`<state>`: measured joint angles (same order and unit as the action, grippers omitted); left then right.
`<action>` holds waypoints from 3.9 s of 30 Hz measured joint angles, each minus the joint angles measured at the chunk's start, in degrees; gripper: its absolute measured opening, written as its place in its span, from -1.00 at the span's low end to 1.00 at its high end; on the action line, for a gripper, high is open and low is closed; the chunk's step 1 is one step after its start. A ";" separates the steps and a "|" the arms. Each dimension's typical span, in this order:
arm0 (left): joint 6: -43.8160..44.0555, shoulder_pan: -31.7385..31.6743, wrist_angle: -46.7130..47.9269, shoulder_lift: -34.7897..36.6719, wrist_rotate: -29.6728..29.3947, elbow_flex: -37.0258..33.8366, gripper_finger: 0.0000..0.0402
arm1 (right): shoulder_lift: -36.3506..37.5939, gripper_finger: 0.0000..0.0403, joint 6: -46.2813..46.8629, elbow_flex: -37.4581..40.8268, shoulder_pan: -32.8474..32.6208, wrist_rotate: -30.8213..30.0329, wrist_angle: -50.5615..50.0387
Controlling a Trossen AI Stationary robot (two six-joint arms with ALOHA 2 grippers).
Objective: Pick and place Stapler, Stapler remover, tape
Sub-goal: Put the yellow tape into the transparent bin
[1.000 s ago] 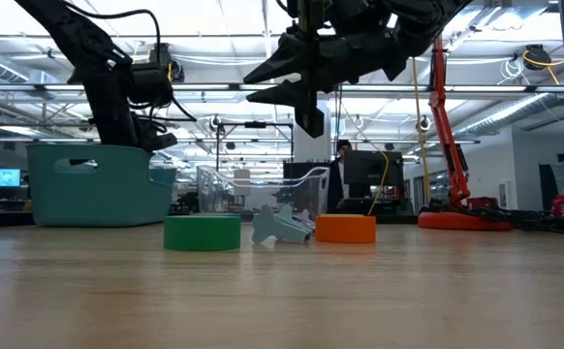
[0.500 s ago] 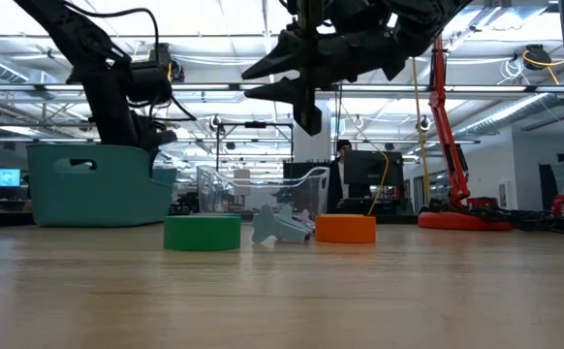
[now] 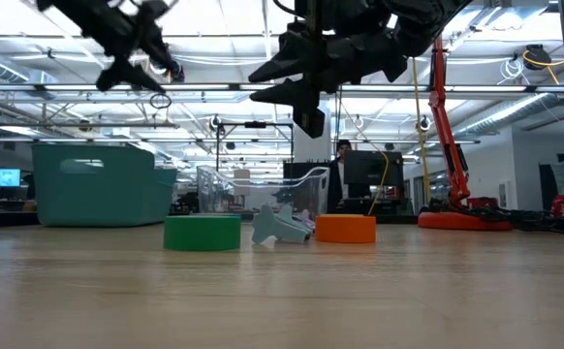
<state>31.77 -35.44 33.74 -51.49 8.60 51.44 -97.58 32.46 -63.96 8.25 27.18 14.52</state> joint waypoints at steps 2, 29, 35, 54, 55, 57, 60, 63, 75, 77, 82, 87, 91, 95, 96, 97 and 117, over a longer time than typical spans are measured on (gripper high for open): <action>-0.06 1.91 -0.02 2.56 0.83 0.20 0.08 | 0.00 -0.50 -1.01 0.02 0.03 0.00 -0.31; -9.97 28.09 -10.31 21.85 -11.97 -7.99 0.08 | 8.99 -0.50 -10.64 0.02 3.11 -7.17 -4.36; -10.33 33.85 -14.85 25.41 -16.65 -13.41 0.08 | 17.27 -0.50 -15.84 0.02 2.93 -16.38 -18.29; -12.05 45.31 -17.57 38.64 -25.84 -28.69 0.08 | 33.93 -0.50 -10.62 24.08 0.28 -27.19 -16.78; -11.90 45.31 -17.69 39.22 -25.88 -29.38 0.08 | 34.61 -0.50 -10.62 25.75 0.28 -27.17 -14.74; -11.60 45.31 -17.79 40.71 -25.96 -31.02 0.08 | 35.87 -0.50 -10.23 28.79 0.28 -27.17 -10.89; -10.51 45.31 -17.54 42.82 -27.33 -33.15 0.08 | 38.10 -0.50 -8.60 32.42 0.28 -27.18 -5.57; -10.24 45.28 -17.33 44.52 -28.20 -34.72 0.08 | 40.49 -0.50 -5.67 34.91 0.28 -27.16 -3.58; -8.79 45.28 -15.16 45.56 -28.22 -35.80 0.08 | 53.80 -0.50 -6.27 35.80 2.31 -27.17 -9.27; -8.52 45.26 -15.08 45.51 -27.96 -35.80 0.08 | 56.14 -0.50 -6.31 35.80 3.02 -27.17 -11.76; -7.57 45.27 -14.72 45.51 -26.66 -35.80 0.08 | 59.62 -0.50 -6.12 35.80 3.74 -27.16 -13.76; -7.32 45.26 -13.24 45.51 -26.62 -35.80 0.08 | 59.64 -0.50 -6.85 35.80 3.72 -27.15 -13.59; -7.45 45.26 -12.85 45.51 -26.62 -35.80 0.08 | 59.52 -0.50 -9.28 35.80 3.74 -27.17 -12.49; -7.48 45.26 -12.87 45.51 -26.62 -35.80 0.08 | 59.24 -0.50 -8.80 35.80 3.68 -26.94 -11.68; -7.48 45.26 -12.90 45.51 -26.60 -35.80 0.08 | 58.83 -0.50 -8.57 35.80 3.54 -26.34 -11.50; -7.48 45.26 -12.87 45.51 -26.60 -35.80 0.08 | 58.33 -0.50 -8.38 35.80 3.33 -25.28 -11.51; -7.28 45.26 -12.93 45.51 -26.55 -35.80 0.08 | 41.81 -0.50 -12.16 35.05 -0.87 -22.41 -7.03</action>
<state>24.49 9.82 20.80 -5.98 -17.96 15.64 -55.77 20.30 -28.92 7.38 4.76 7.49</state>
